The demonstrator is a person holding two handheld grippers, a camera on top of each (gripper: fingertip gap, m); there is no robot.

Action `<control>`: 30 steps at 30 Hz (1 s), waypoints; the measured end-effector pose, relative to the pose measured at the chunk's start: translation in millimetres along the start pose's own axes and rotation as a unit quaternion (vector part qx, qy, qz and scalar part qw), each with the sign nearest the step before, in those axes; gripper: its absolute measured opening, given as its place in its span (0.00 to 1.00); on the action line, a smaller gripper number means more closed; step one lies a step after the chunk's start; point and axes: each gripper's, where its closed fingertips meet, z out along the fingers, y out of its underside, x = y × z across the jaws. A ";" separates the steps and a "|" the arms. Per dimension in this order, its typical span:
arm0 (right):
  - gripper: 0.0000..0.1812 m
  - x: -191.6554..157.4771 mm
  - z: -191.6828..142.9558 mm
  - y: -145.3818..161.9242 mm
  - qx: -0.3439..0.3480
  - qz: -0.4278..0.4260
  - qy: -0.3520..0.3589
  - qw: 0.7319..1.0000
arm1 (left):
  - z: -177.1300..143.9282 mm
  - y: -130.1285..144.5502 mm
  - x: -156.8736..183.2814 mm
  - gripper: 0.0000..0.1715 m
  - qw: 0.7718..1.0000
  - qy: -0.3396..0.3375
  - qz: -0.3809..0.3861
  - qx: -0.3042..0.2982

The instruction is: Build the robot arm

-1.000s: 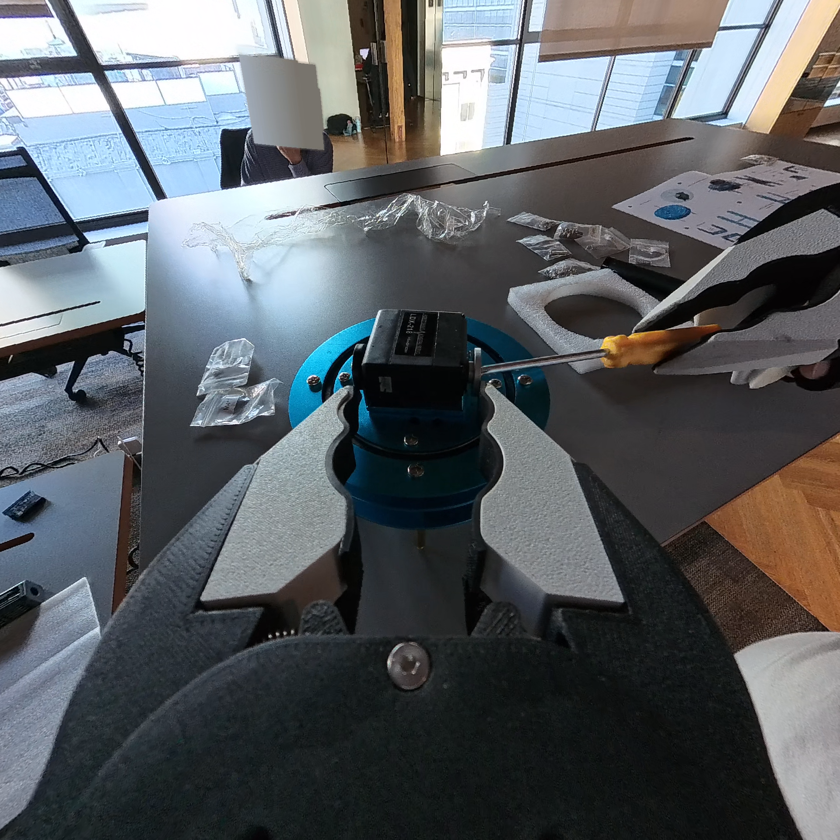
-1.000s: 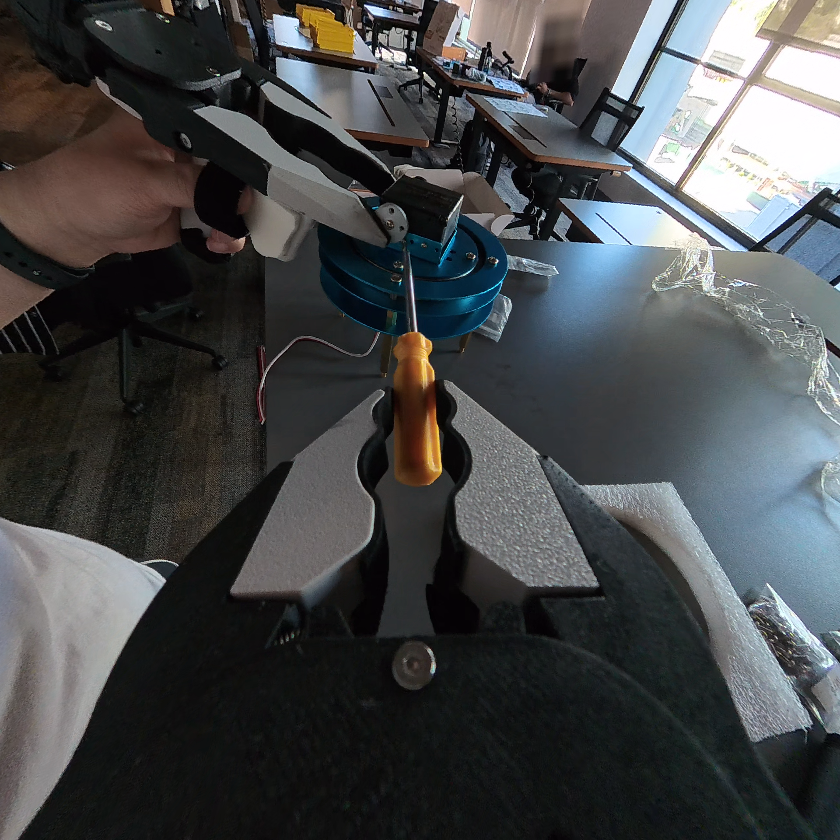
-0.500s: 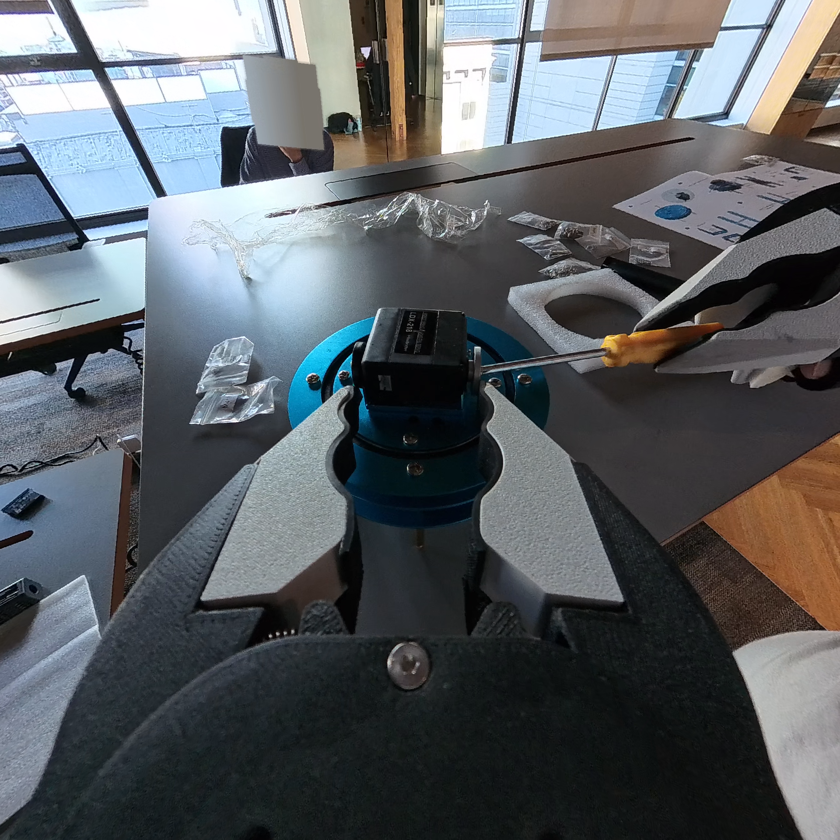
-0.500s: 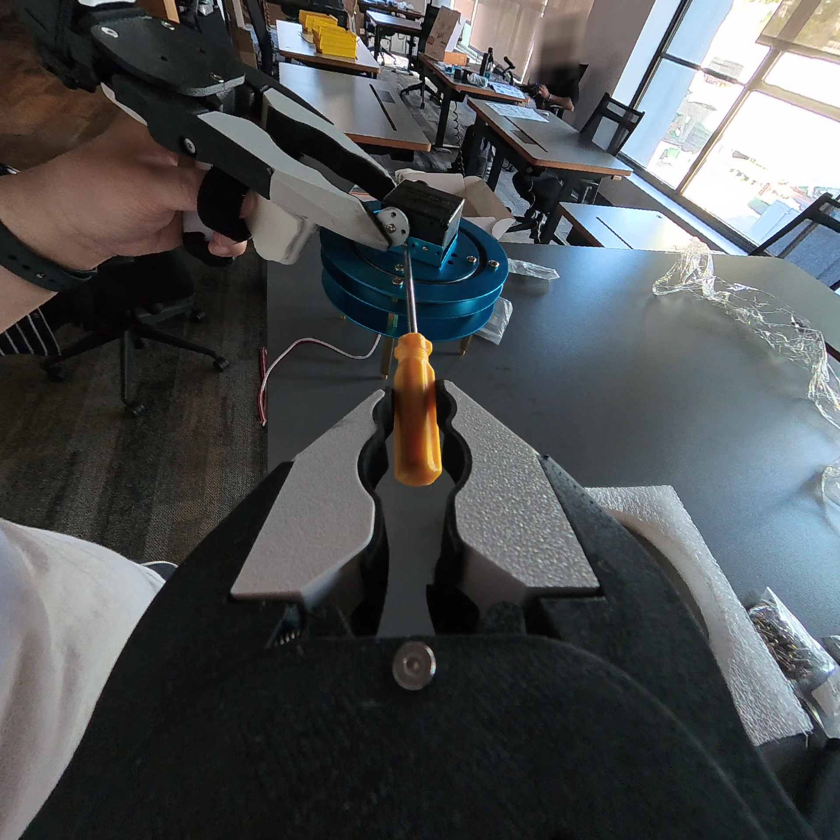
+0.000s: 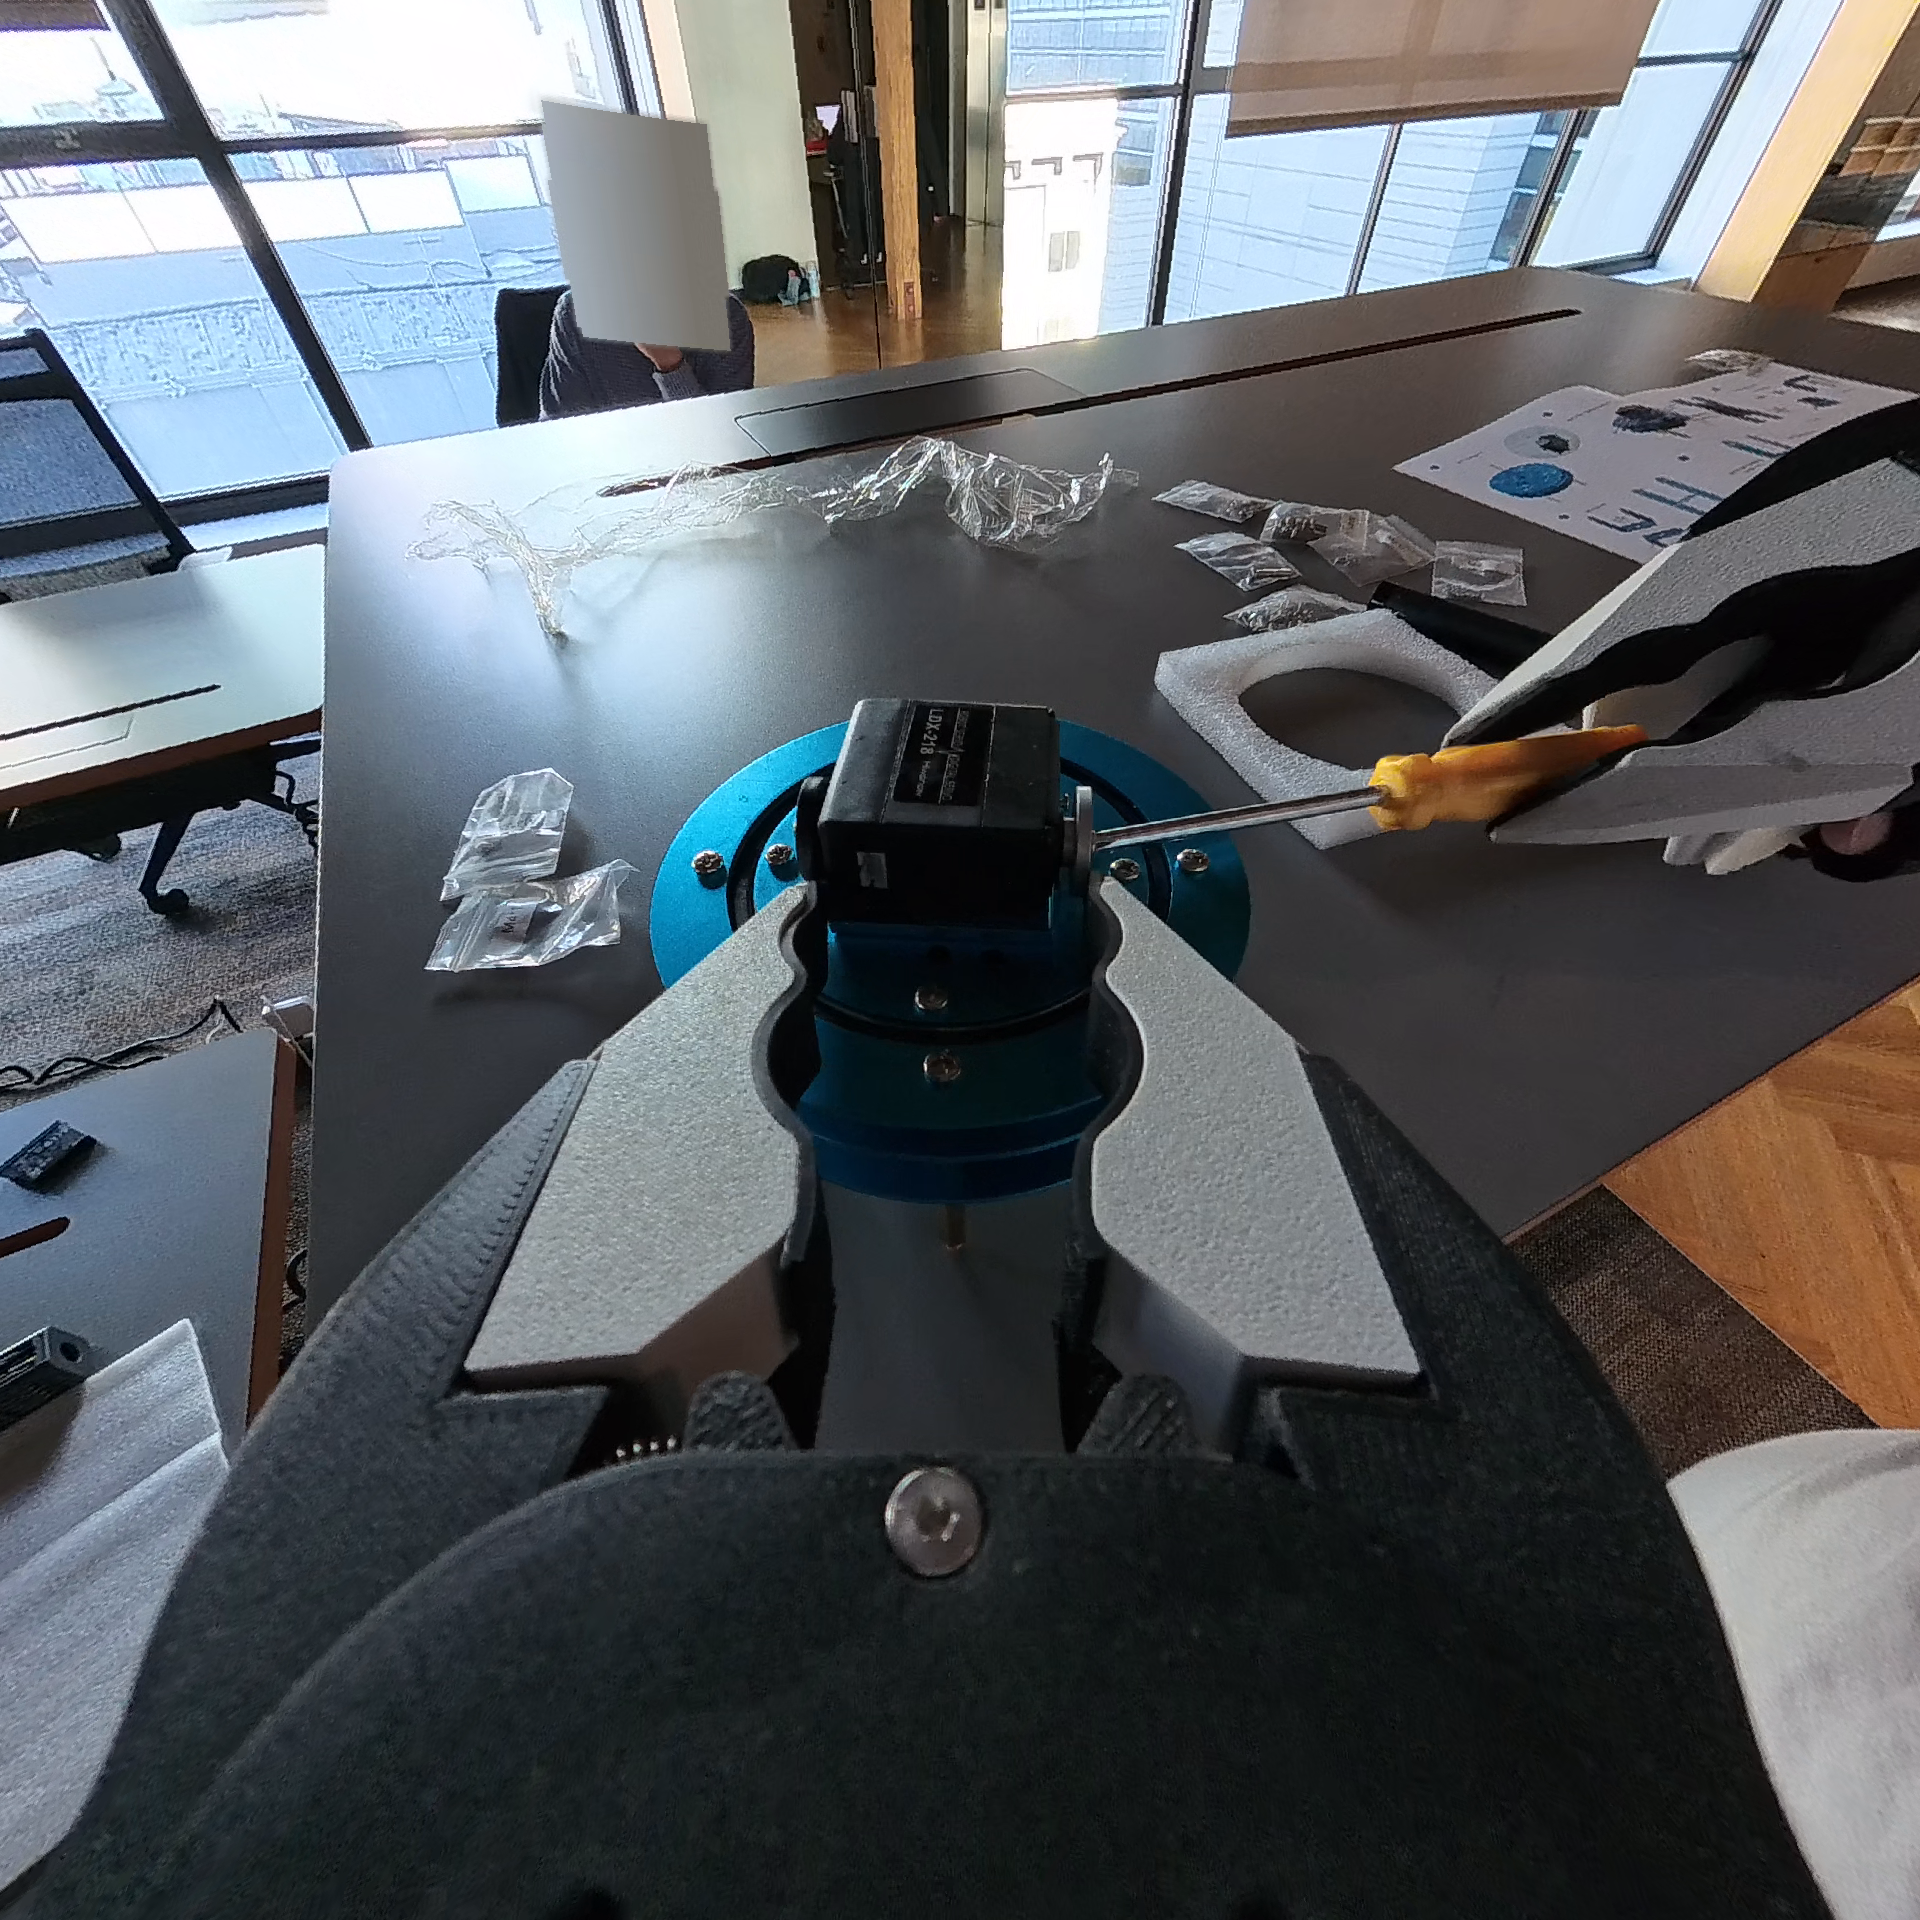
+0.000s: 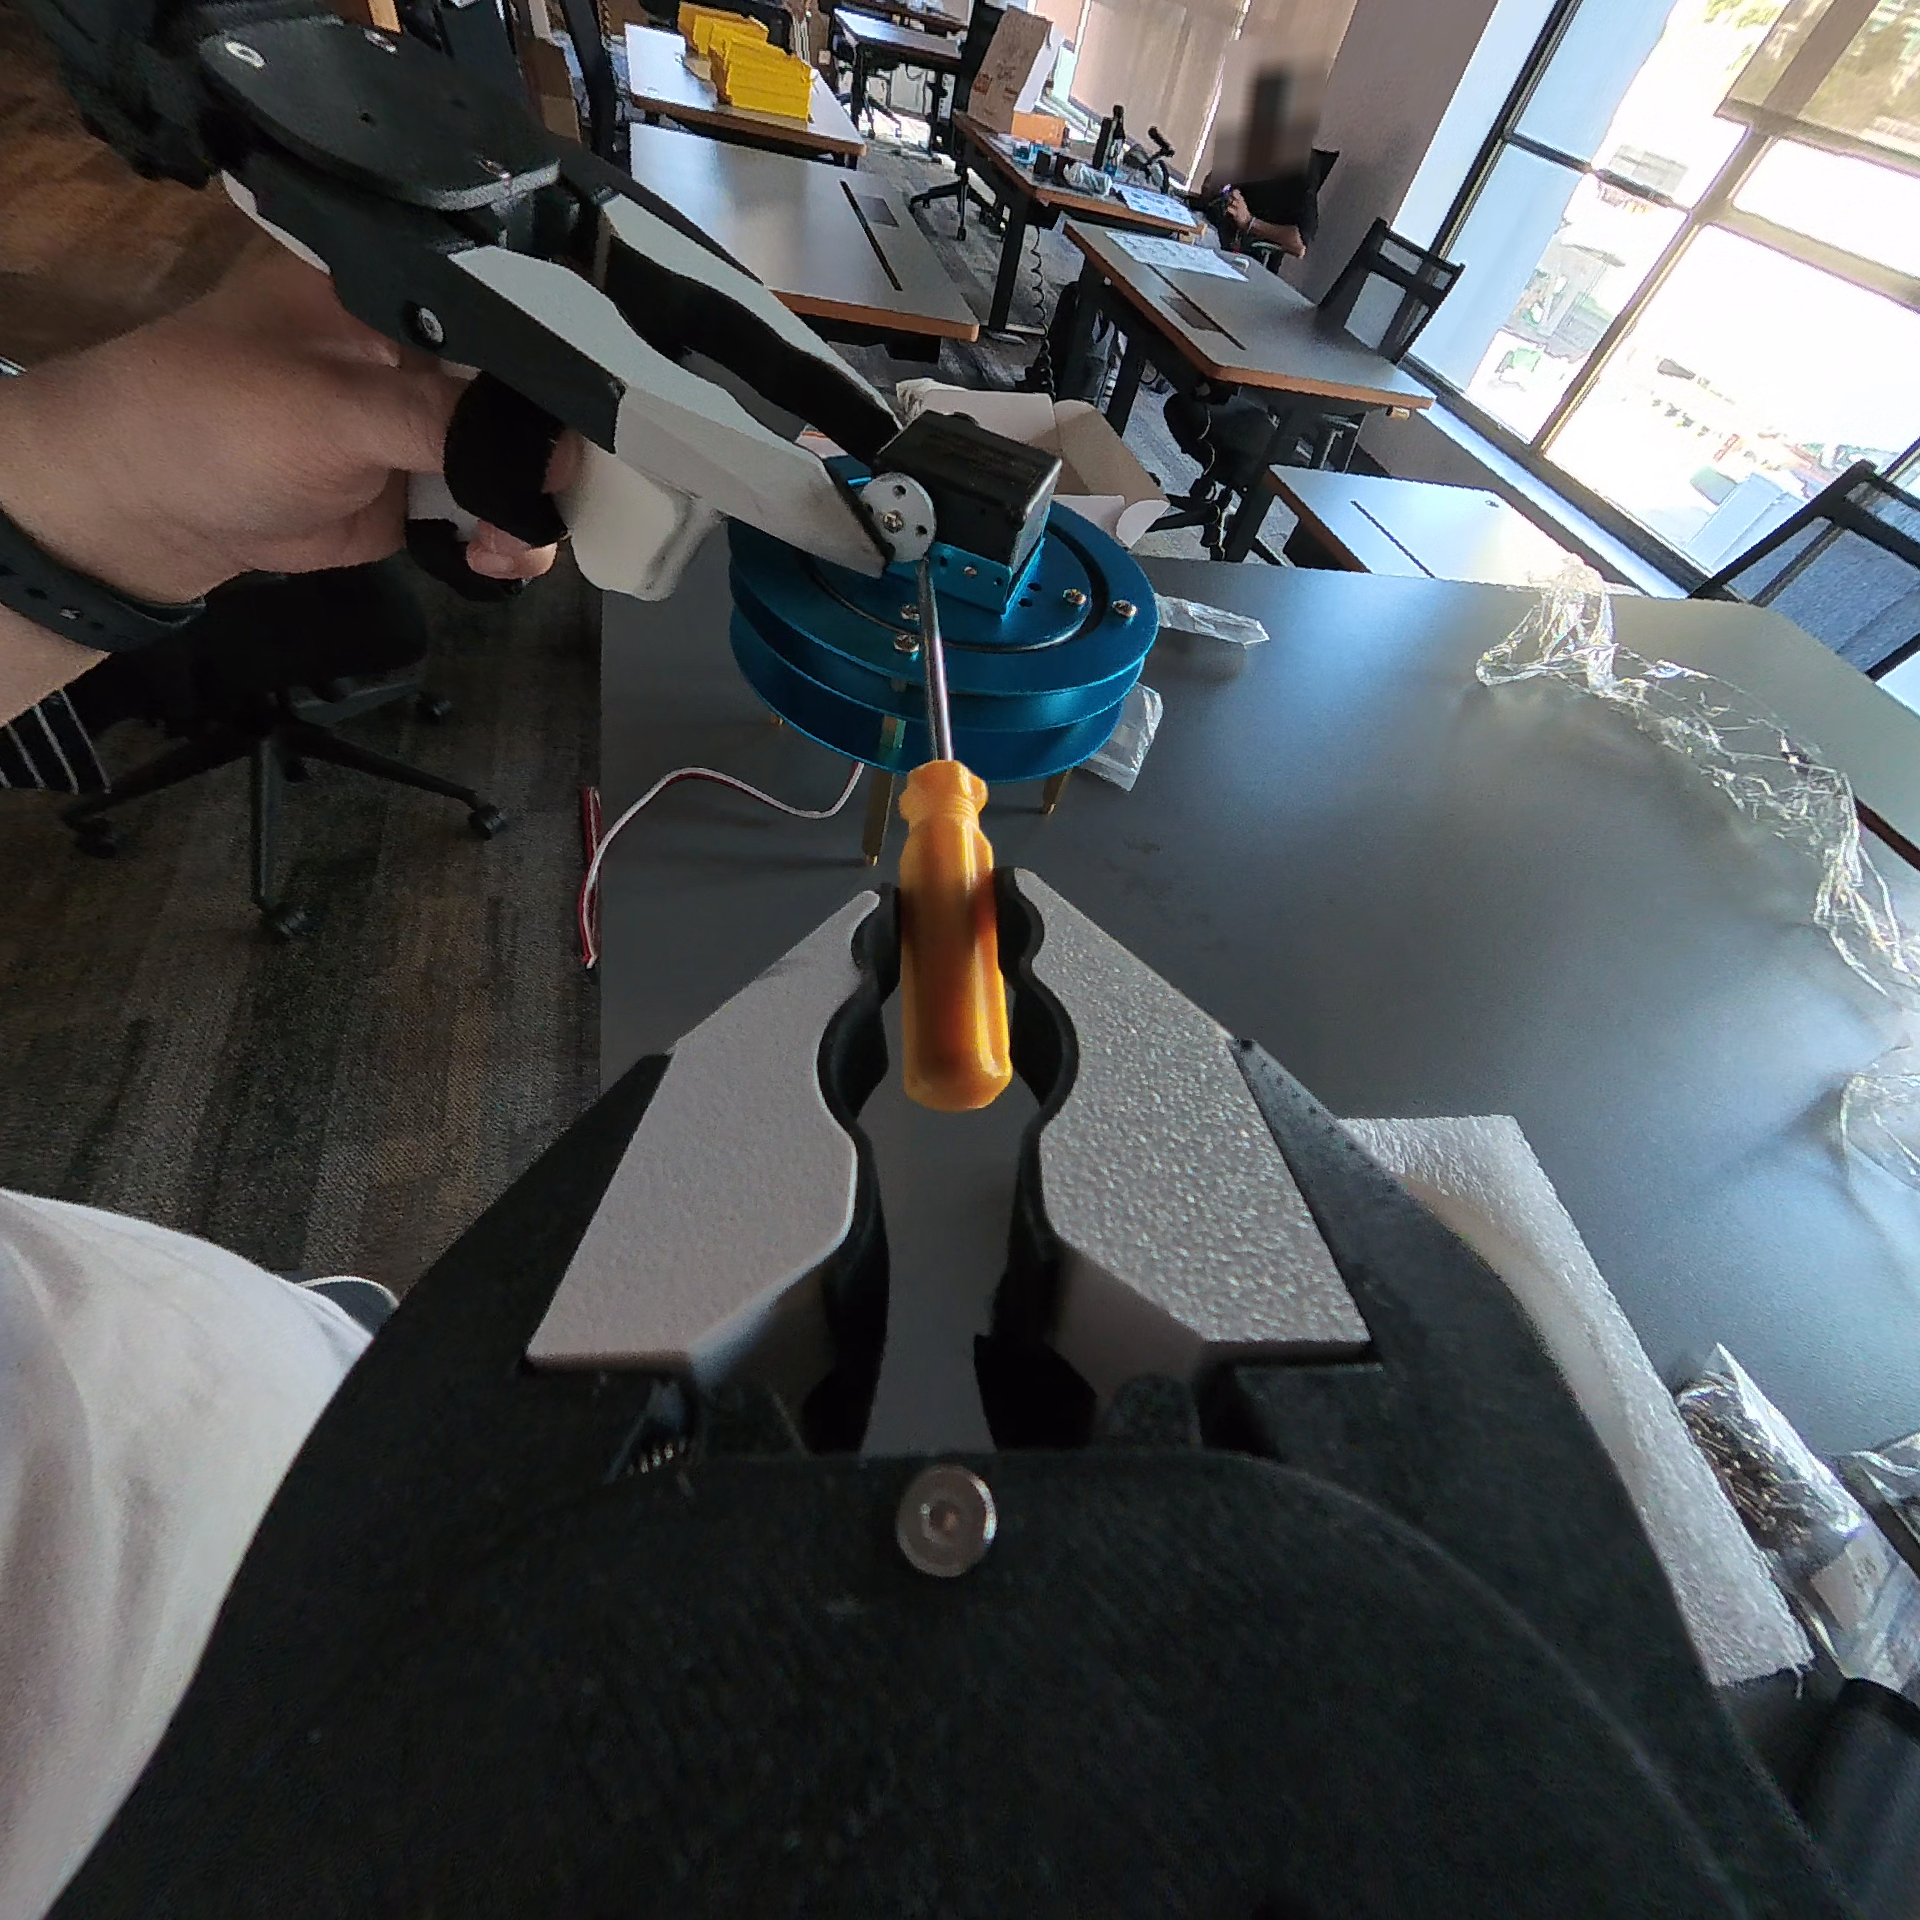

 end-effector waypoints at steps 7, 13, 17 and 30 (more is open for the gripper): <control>0.09 1.4 0.7 1.5 -0.004 -0.011 0.004 1.000 | 0.1 0.1 -0.1 0.28 1.000 0.000 0.001 -0.001; 0.09 0.9 1.0 2.2 -0.001 -0.018 0.008 1.000 | 0.4 0.1 -0.1 0.28 1.000 0.001 0.002 -0.001; 0.09 1.9 0.8 1.3 0.002 -0.046 0.023 0.999 | 0.6 0.2 -0.1 0.28 1.000 0.001 0.002 -0.002; 0.09 4.9 -0.5 -2.7 -0.009 -0.240 0.107 0.965 | 0.9 0.3 0.0 0.28 1.000 0.000 0.002 -0.004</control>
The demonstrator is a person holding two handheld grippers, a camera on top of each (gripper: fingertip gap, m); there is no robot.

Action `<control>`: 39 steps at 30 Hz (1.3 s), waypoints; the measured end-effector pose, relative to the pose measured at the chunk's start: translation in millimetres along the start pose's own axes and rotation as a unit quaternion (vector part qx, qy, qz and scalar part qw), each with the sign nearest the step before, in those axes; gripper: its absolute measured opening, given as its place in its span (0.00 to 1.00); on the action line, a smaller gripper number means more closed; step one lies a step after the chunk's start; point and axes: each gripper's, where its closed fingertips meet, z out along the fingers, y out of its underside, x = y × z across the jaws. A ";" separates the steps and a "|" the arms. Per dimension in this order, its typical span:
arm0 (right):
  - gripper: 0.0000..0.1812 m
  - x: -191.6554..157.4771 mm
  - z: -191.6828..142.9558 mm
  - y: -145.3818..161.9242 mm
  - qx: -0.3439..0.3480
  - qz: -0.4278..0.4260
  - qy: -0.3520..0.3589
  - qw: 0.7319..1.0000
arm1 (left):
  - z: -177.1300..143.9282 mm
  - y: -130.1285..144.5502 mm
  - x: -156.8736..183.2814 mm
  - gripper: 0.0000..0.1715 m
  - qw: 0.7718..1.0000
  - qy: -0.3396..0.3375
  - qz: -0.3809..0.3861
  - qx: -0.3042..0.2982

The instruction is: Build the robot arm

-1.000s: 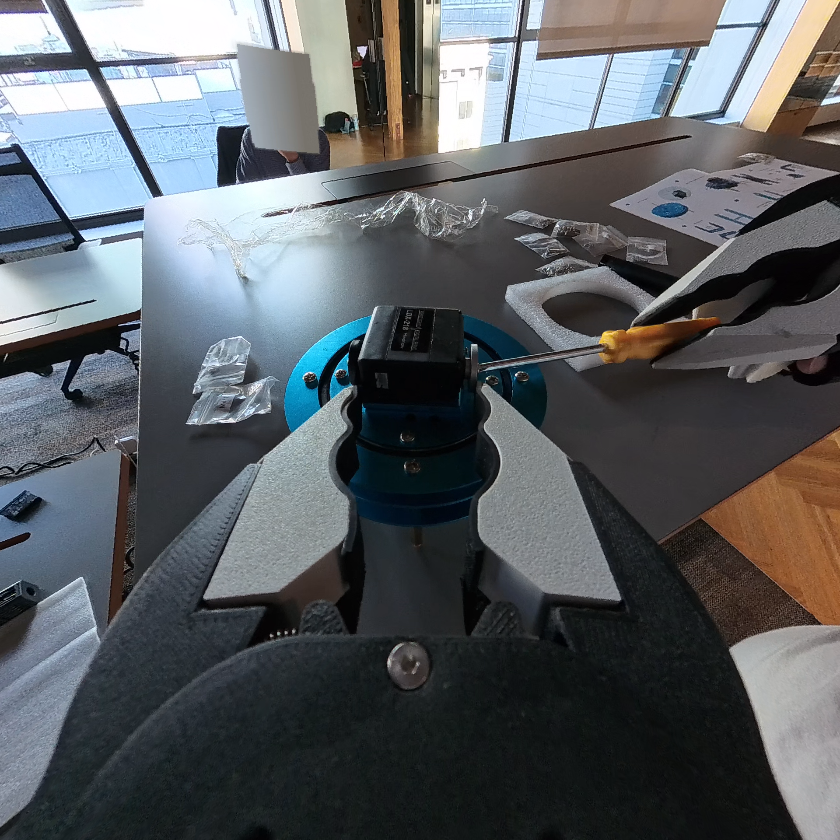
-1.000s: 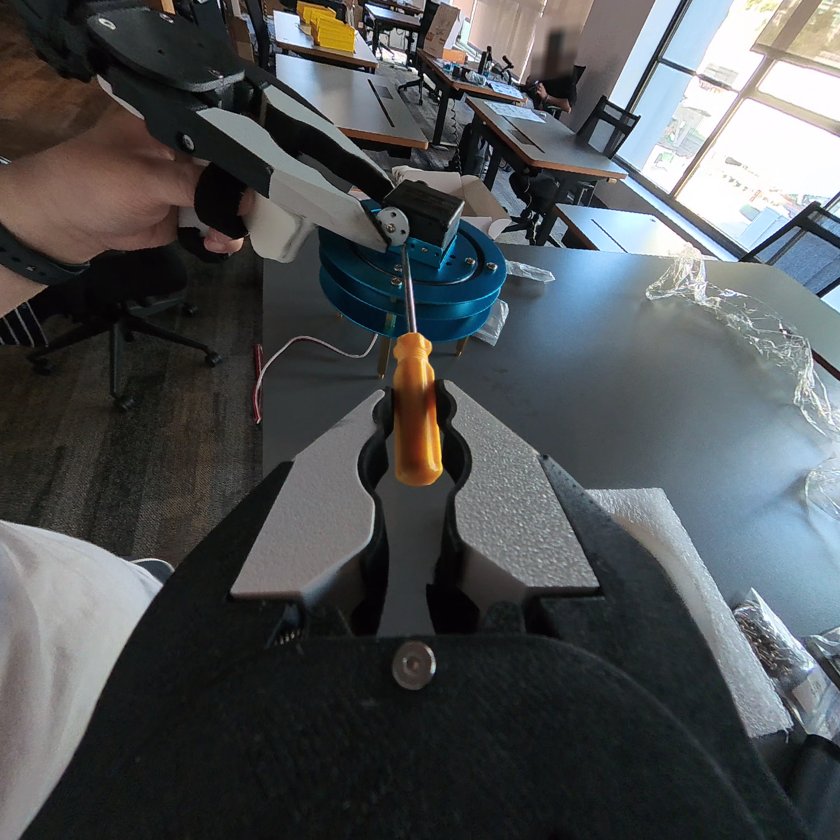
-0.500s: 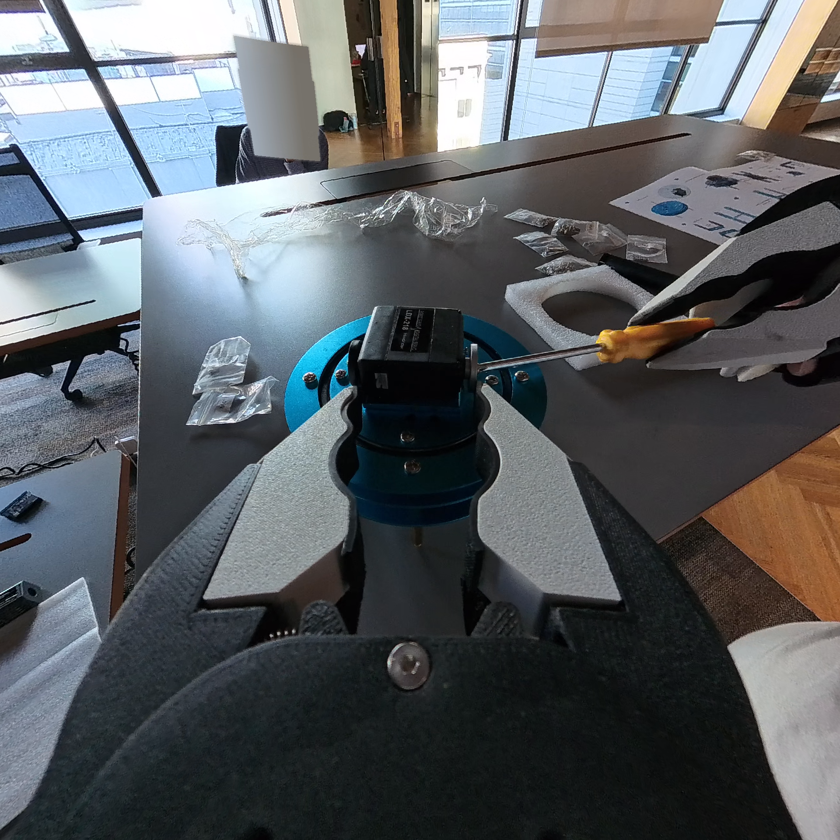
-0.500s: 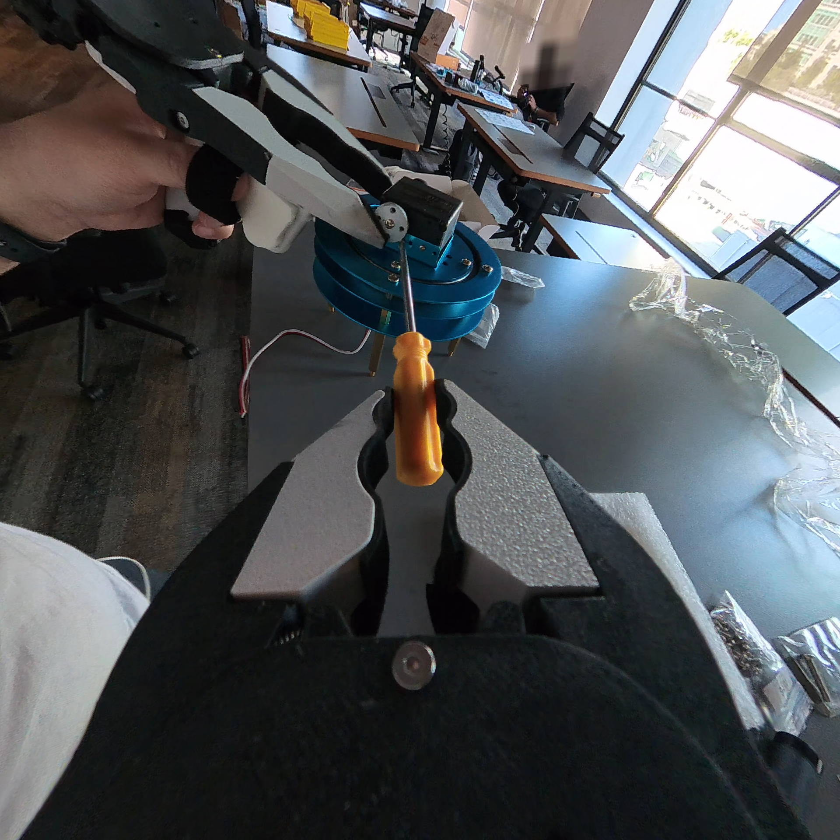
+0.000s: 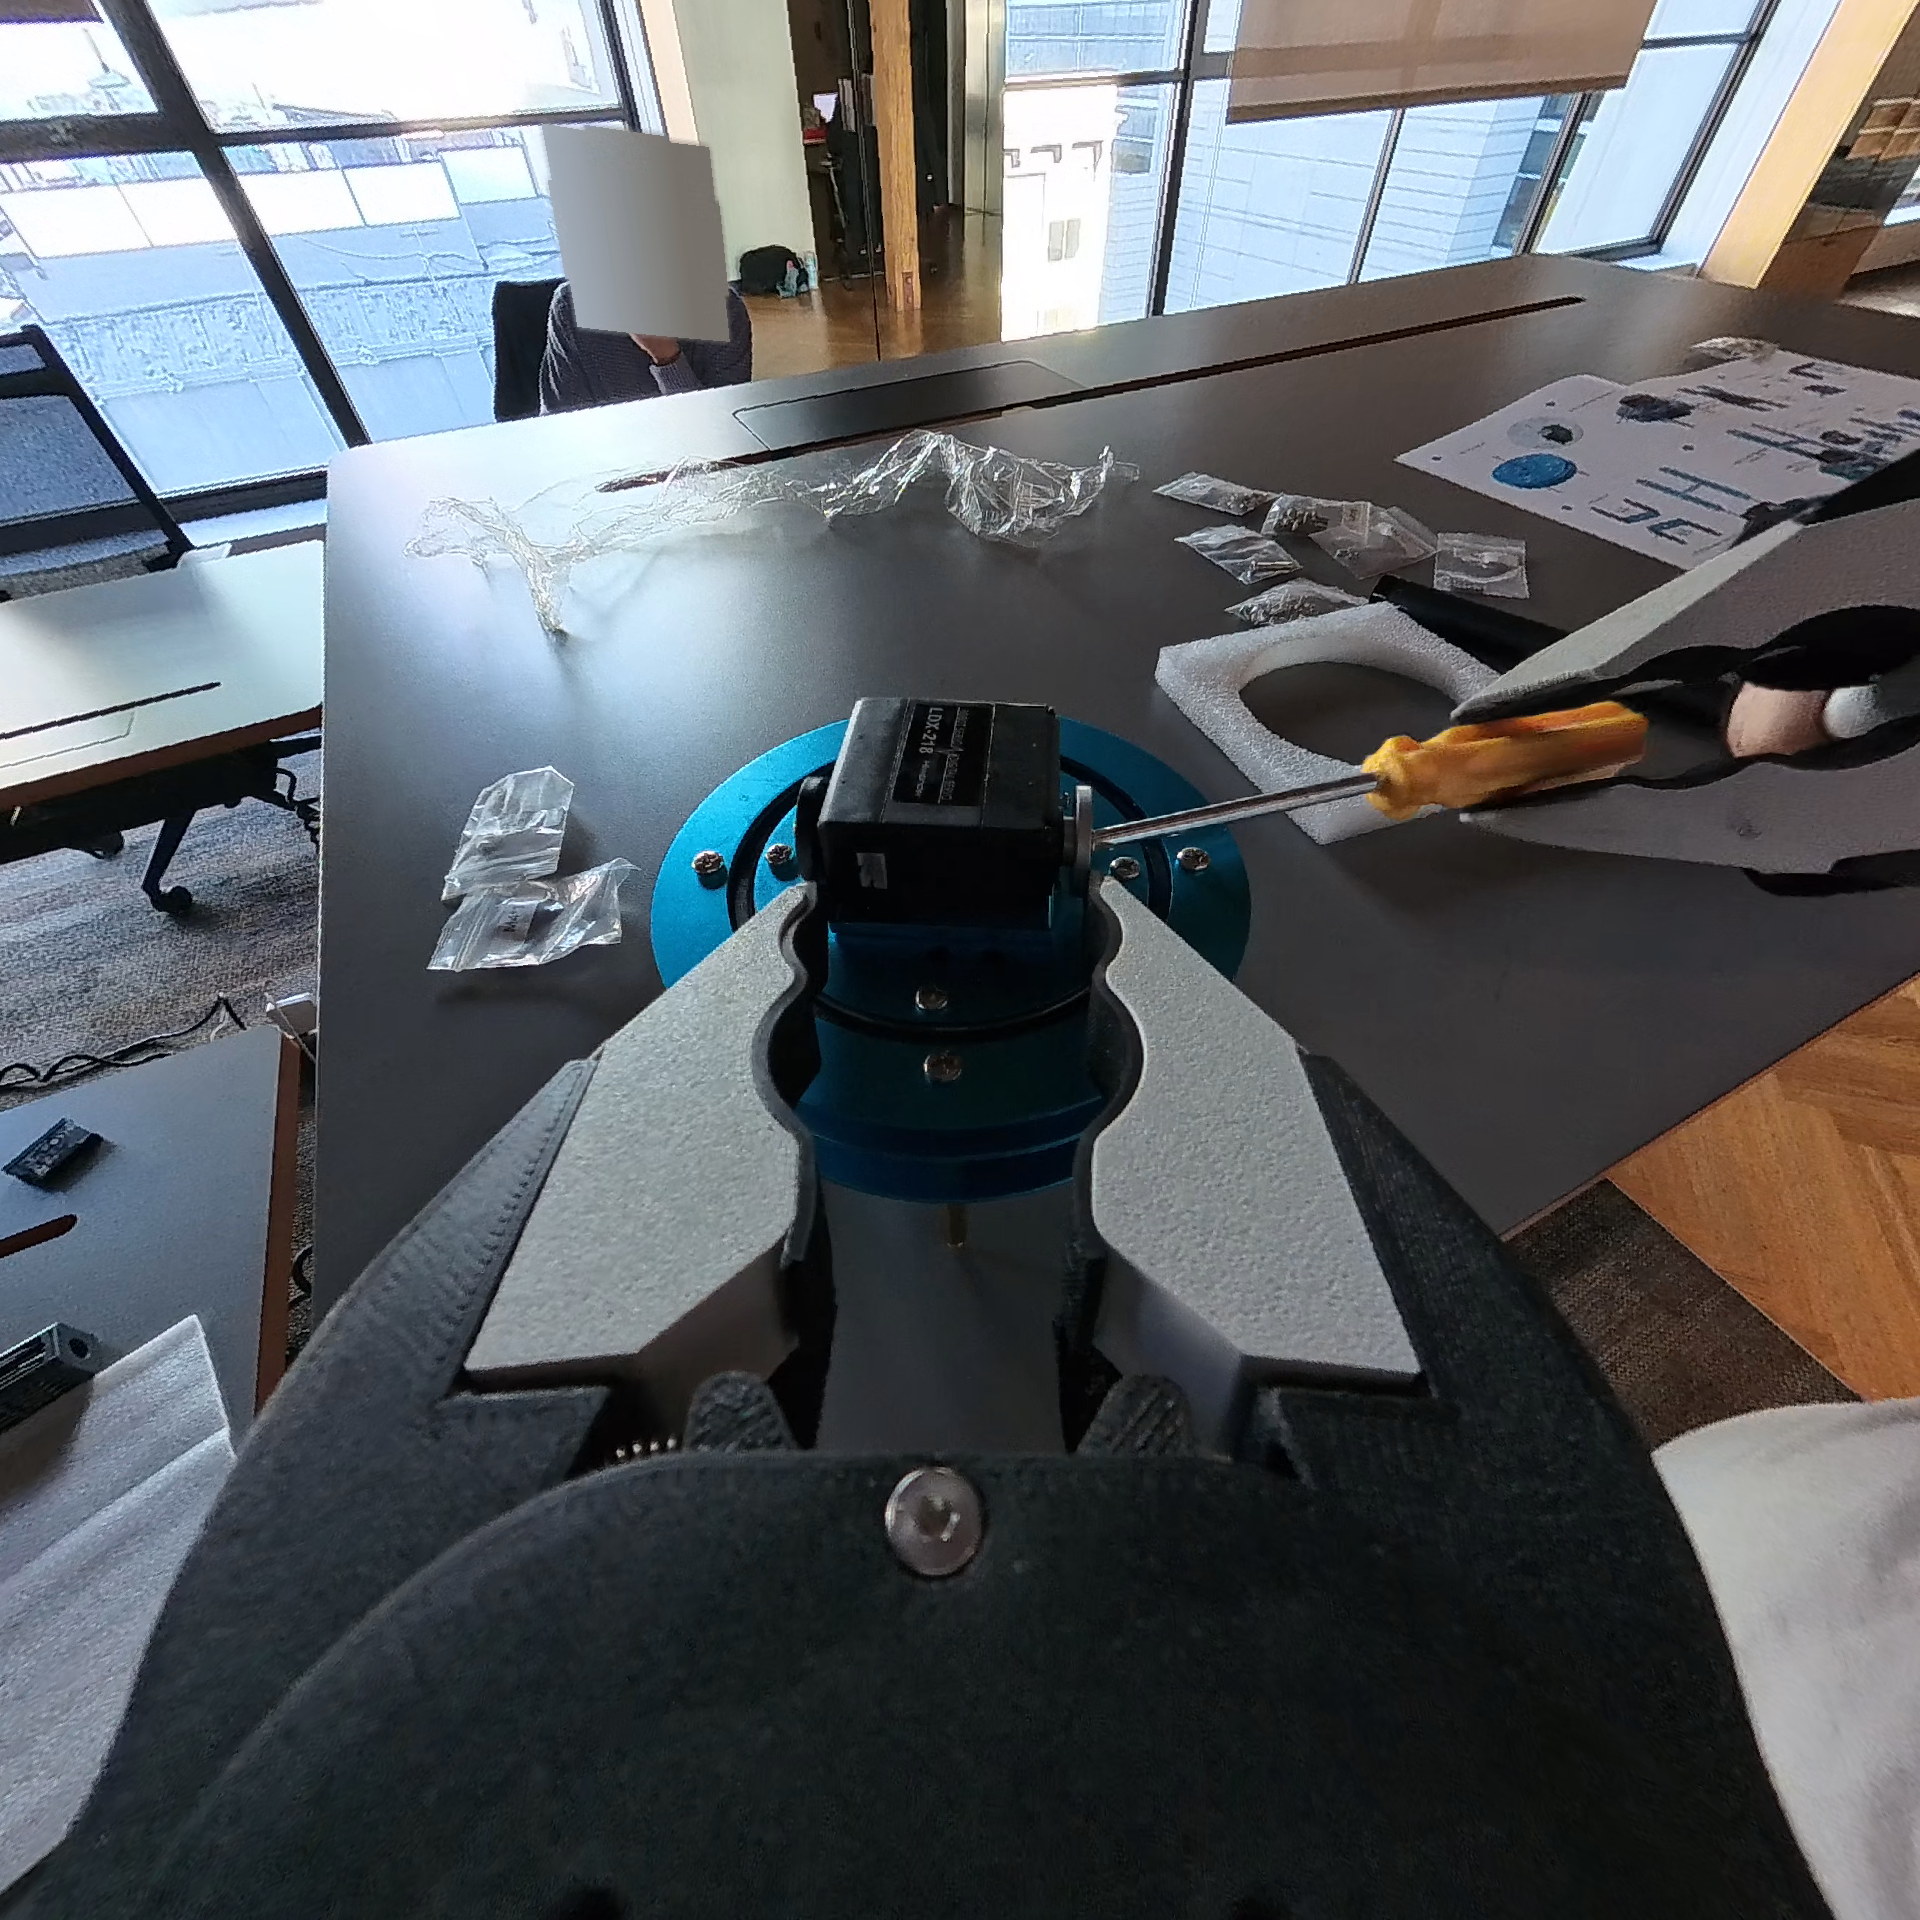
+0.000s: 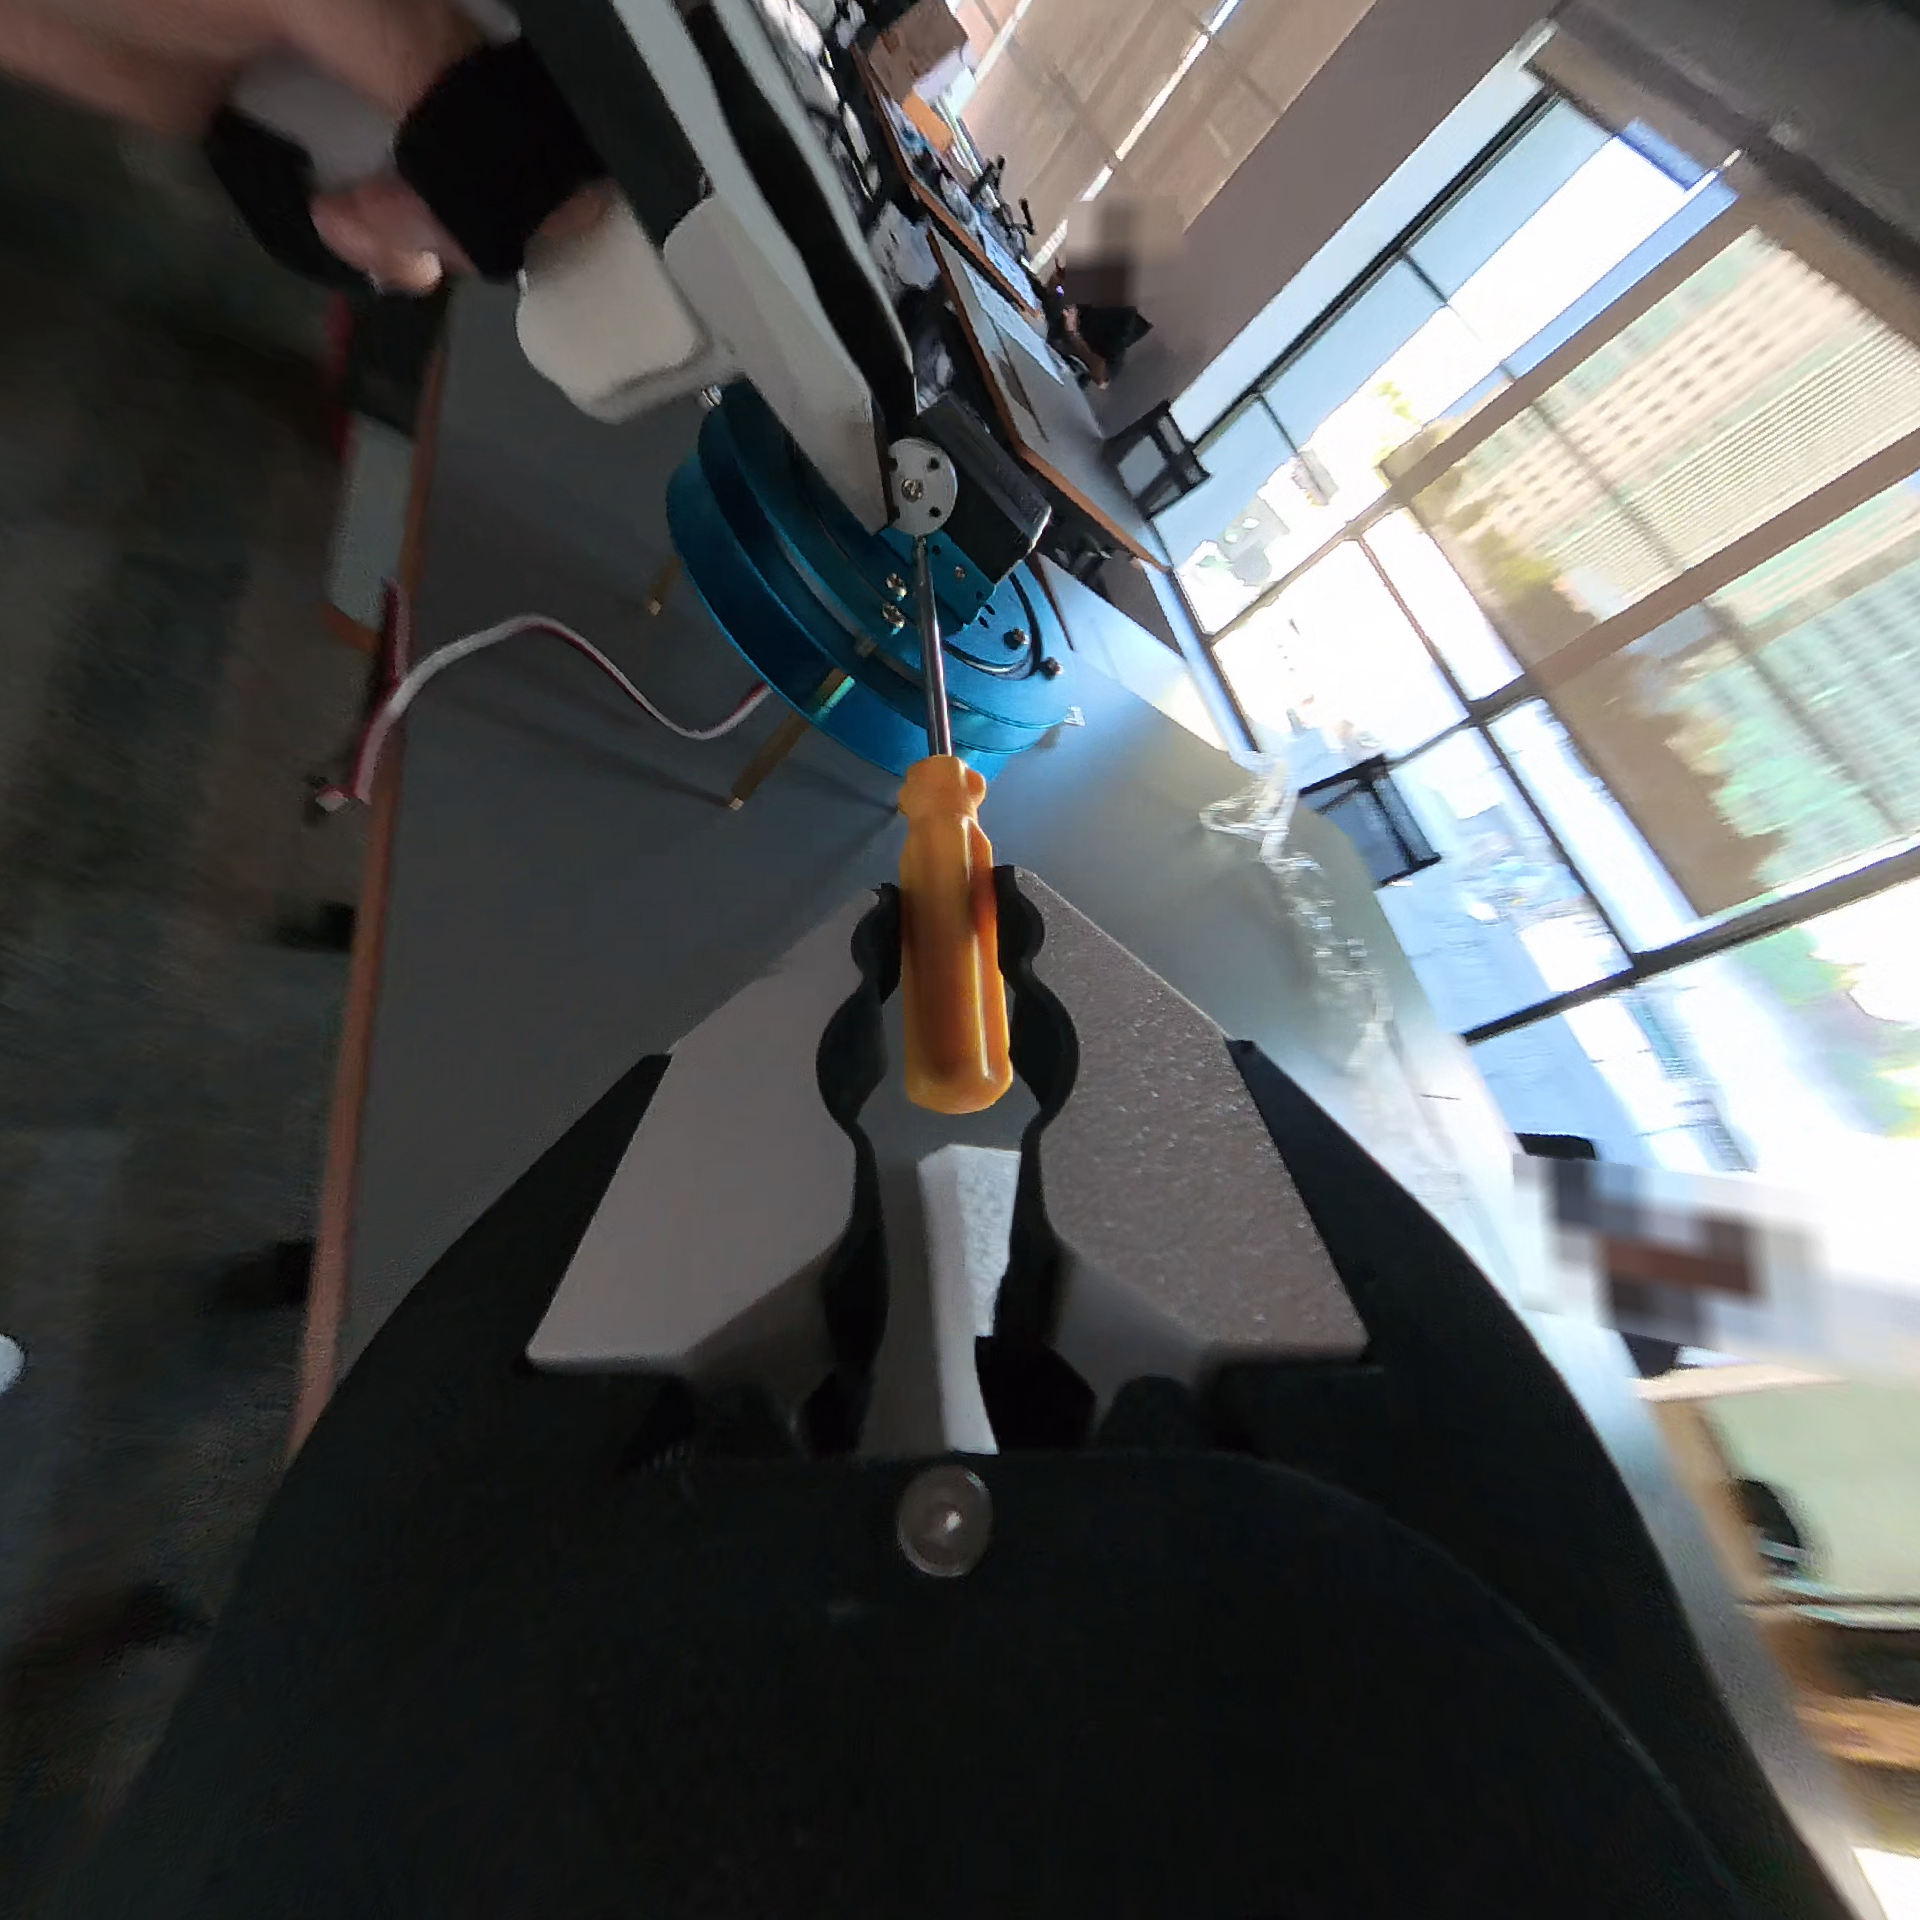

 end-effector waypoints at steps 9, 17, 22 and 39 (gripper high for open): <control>0.09 -1.4 0.7 0.6 -0.031 -0.048 0.032 0.998 | 0.2 0.6 -0.4 0.28 1.000 -0.009 0.005 -0.005; 0.09 -5.6 -2.1 -11.2 -0.014 0.186 -0.070 0.980 | 0.7 1.2 -3.3 0.28 1.000 -0.021 0.012 -0.009; 0.09 -6.9 1.8 -7.2 -0.031 0.245 -0.096 0.964 | 1.4 1.5 -5.6 0.28 0.999 -0.027 0.019 -0.010; 0.09 -10.8 5.3 -6.2 0.018 0.566 -0.230 0.791 | 1.8 1.3 -7.3 0.28 1.000 -0.024 0.017 -0.009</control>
